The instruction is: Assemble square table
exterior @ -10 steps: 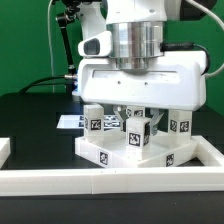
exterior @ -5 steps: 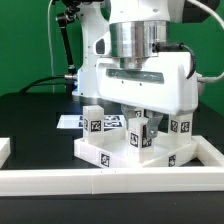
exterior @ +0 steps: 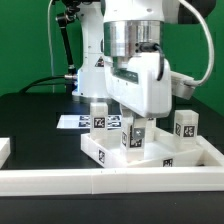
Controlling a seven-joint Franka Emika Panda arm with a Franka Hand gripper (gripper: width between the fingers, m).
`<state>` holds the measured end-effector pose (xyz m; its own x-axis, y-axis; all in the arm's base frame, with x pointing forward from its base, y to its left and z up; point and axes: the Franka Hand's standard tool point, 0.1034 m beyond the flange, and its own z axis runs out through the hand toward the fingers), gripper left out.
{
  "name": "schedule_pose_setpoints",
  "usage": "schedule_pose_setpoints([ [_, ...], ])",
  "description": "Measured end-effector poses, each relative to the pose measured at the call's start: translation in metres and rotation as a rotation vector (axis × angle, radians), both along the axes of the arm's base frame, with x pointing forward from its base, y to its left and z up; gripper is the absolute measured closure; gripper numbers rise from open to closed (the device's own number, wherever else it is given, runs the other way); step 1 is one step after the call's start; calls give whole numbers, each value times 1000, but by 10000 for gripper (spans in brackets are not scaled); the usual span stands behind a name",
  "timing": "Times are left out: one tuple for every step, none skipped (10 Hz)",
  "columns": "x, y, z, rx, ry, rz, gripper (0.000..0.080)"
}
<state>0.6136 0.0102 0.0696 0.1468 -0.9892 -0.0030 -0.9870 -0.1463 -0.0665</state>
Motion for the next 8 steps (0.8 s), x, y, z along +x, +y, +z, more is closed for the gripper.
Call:
schedule_pose_setpoints([
  [0,0,0,0,0,4,509],
  [0,0,-1,0,1,6,420],
  [0,0,-1,0,1,6,282],
  [0,1,-1,0,2,7,185],
  [-1,1,-1,0,2,7,185],
  [-1,1,-2,-1,2,7,156],
  [-1,1,-2,-1,3,8,156],
  [-1,1,-2,-1,3,8,151],
])
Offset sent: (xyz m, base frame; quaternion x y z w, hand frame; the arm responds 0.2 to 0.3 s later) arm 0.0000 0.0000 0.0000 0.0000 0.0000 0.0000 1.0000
